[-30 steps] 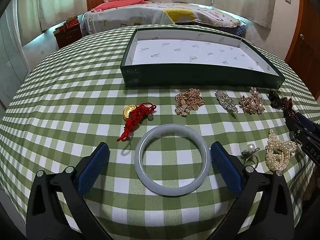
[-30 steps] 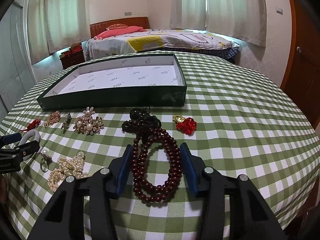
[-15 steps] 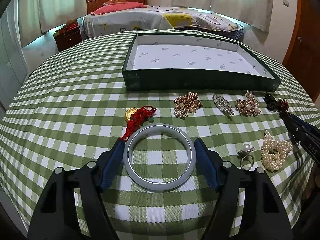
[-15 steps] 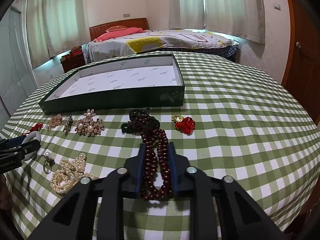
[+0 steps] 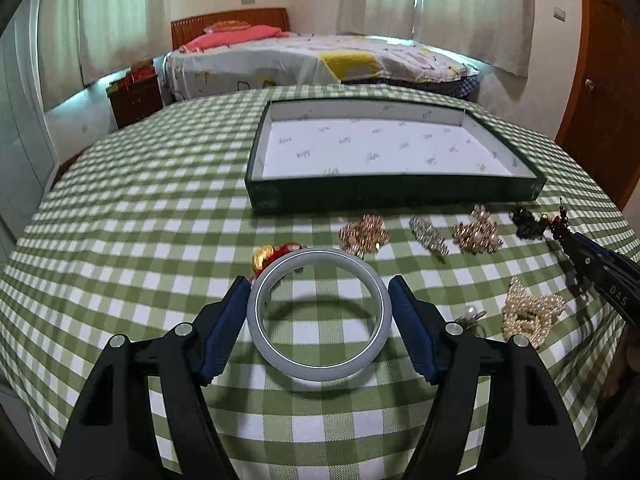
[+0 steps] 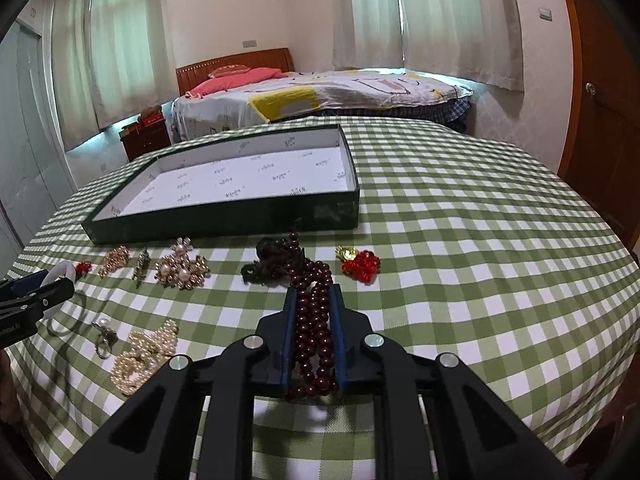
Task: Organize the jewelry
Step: 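Grasp the jade bangle with the left tool while the right tool grasps the bead bracelet, then lower the bangle into the box with the left tool while the right tool places the bracelet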
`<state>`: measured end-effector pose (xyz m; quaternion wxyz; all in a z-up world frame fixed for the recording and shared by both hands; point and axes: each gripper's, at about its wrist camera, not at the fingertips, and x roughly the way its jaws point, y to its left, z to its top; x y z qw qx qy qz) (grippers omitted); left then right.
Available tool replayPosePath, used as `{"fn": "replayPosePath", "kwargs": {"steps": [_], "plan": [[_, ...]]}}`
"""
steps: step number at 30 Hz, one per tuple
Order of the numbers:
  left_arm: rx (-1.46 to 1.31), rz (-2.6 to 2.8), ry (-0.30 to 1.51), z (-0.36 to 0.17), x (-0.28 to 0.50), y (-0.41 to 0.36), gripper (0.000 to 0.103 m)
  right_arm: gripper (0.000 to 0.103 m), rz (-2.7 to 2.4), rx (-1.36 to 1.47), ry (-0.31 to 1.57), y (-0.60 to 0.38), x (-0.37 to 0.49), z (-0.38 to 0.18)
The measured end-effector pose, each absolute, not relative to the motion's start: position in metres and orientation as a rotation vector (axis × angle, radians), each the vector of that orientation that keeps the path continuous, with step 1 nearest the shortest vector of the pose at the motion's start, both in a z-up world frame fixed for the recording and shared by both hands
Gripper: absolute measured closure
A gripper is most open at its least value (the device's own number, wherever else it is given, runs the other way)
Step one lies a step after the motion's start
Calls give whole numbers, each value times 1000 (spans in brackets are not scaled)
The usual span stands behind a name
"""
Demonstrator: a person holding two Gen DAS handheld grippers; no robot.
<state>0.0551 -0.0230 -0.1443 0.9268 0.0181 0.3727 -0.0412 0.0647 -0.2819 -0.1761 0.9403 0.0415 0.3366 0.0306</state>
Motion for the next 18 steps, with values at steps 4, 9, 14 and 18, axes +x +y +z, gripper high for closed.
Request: {"fn": "replayPosePath", "kwargs": {"steps": [4, 9, 14, 18], "plan": [[52, -89, 722, -132, 56, -24, 34, 87, 69, 93, 654, -281, 63, -163], [31, -104, 689, -114, 67, -27, 34, 87, 82, 102, 613, -280, 69, -143], [21, -113, 656, -97, 93, -33, 34, 87, 92, 107, 573, -277, 93, -124], [18, -109, 633, -86, 125, -36, 34, 87, 109, 107, 543, -271, 124, -111]]}}
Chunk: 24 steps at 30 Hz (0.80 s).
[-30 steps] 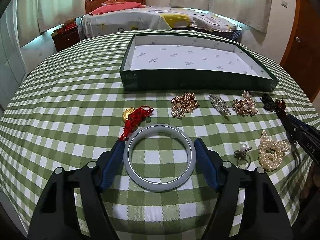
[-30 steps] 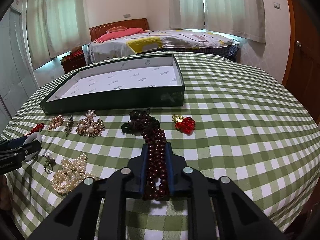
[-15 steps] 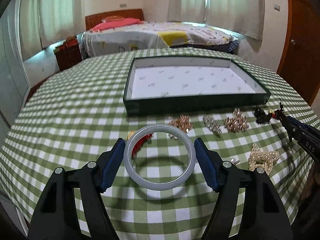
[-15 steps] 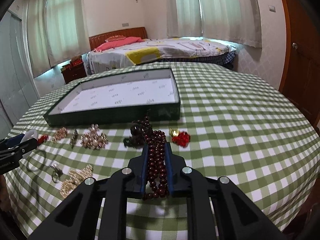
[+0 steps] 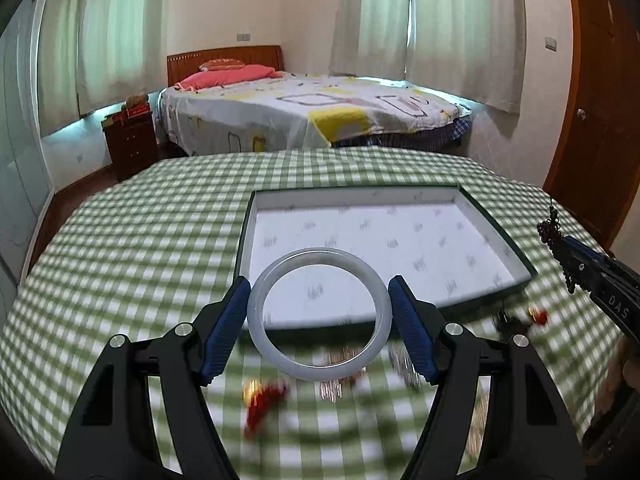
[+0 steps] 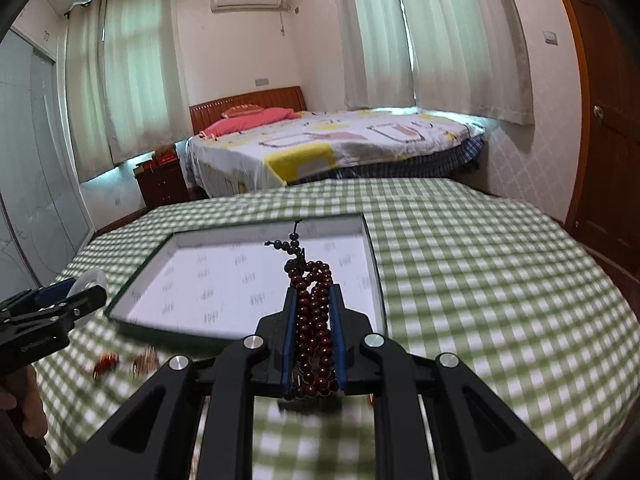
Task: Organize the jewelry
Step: 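Lower the bangle into the box with the left tool while the right tool places the bracelet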
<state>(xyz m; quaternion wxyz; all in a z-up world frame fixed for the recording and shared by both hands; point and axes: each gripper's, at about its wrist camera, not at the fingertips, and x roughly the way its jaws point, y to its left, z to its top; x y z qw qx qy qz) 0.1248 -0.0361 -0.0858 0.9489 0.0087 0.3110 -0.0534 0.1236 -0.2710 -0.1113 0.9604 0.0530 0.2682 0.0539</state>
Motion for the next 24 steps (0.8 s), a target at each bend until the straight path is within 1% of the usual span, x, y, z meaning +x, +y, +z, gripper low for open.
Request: {"fn": "replayPosePath", "kwargs": {"steps": [5, 11, 15, 19, 24], "plan": [[1, -99, 632, -83, 173, -40, 34, 87, 125, 92, 546, -265, 166, -111], [6, -98, 749, -122, 217, -44, 34, 87, 118, 102, 666, -269, 200, -146], [-8, -94, 819, -146, 228, -39, 34, 87, 98, 101, 743, -272, 211, -166], [-4, -85, 865, -161, 235, -37, 34, 87, 84, 97, 787, -273, 217, -171], [25, -92, 882, -166, 239, -41, 34, 86, 72, 103, 832, -275, 222, -175]]}}
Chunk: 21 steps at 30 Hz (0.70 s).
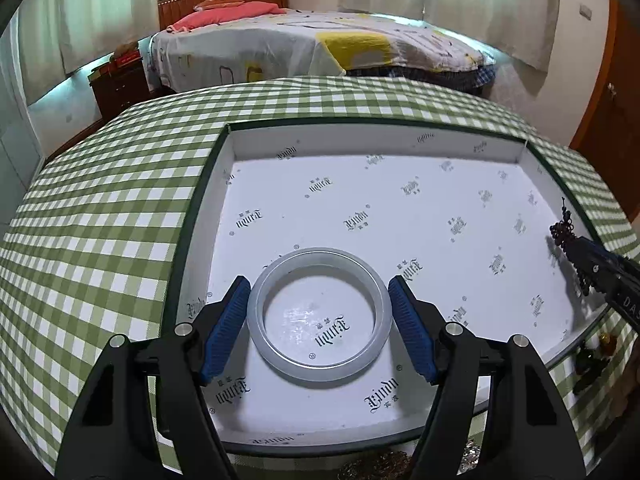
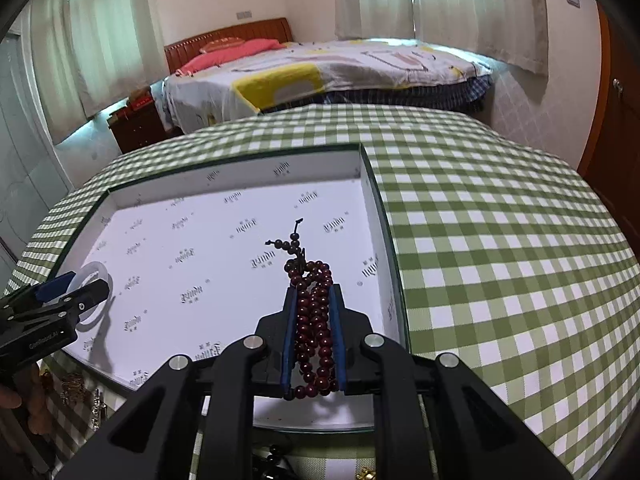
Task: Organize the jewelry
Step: 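Lower the bangle into the box with the left tool while the right tool places the bracelet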
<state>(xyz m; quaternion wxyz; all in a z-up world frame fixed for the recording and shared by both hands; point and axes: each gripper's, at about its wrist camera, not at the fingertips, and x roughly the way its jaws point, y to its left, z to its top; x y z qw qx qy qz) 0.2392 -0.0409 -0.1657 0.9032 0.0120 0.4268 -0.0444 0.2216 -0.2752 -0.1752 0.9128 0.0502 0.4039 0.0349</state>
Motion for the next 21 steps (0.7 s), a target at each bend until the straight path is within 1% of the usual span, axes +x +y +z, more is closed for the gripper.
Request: {"fn": "replayPosePath", "kwargs": {"steps": [4, 7, 8, 12, 15, 16, 19, 21], "plan": [[53, -90, 896, -168, 242, -47, 34, 85, 70, 92, 840, -275, 220, -176], [64, -89, 900, -168, 243, -51, 34, 76, 76, 77, 840, -273, 220, -175], [59, -89, 899, -168, 243, -50, 33, 71, 77, 75, 838, -272, 222, -175], [63, -87, 901, -169, 245, -52, 33, 65, 94, 71, 835, -271, 221, -174], [71, -93, 905, -169, 245, -52, 25, 60, 109, 74, 830, -270, 220, -173], [73, -93, 905, -170, 246, -53, 24, 59, 112, 75, 828, -270, 219, -172], [72, -92, 903, -170, 245, -53, 22, 50, 113, 76, 804, -272, 215, -169], [66, -92, 888, -167, 242, -52, 21, 48, 114, 81, 793, -272, 213, -167]]}}
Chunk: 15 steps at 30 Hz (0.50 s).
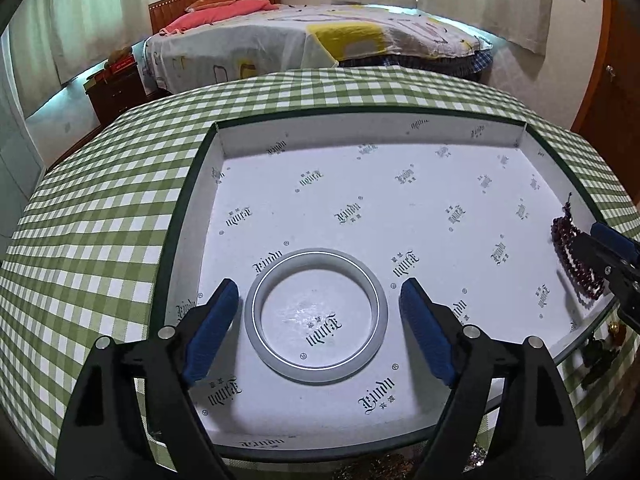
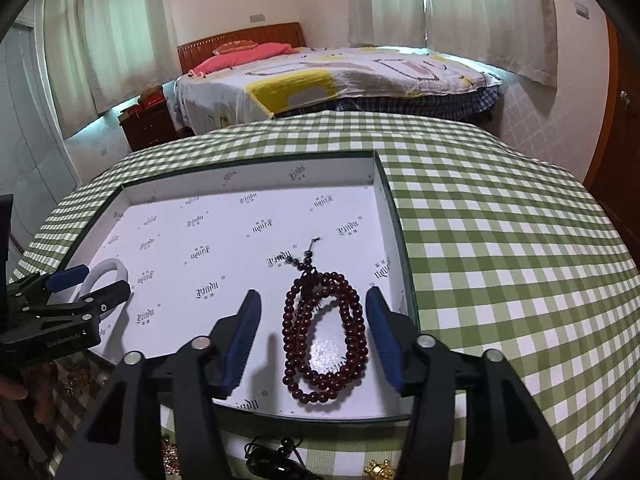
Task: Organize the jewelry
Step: 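Lower the bangle into the box with the left tool while the right tool places the bracelet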
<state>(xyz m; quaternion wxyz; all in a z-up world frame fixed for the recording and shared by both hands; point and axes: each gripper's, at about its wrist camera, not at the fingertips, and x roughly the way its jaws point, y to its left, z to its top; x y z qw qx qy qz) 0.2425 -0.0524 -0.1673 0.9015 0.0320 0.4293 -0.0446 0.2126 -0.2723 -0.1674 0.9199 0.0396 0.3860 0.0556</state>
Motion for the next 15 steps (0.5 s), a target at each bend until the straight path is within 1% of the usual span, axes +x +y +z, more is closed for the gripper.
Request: {"fn": "replayPosePath", "kwargs": {"steps": [8, 15], "plan": [[48, -85, 791, -147, 219, -51, 20, 48, 116, 75, 751, -266, 187, -156], [26, -73, 717, -128, 171, -43, 20, 48, 145, 27, 726, -253, 138, -151]]}}
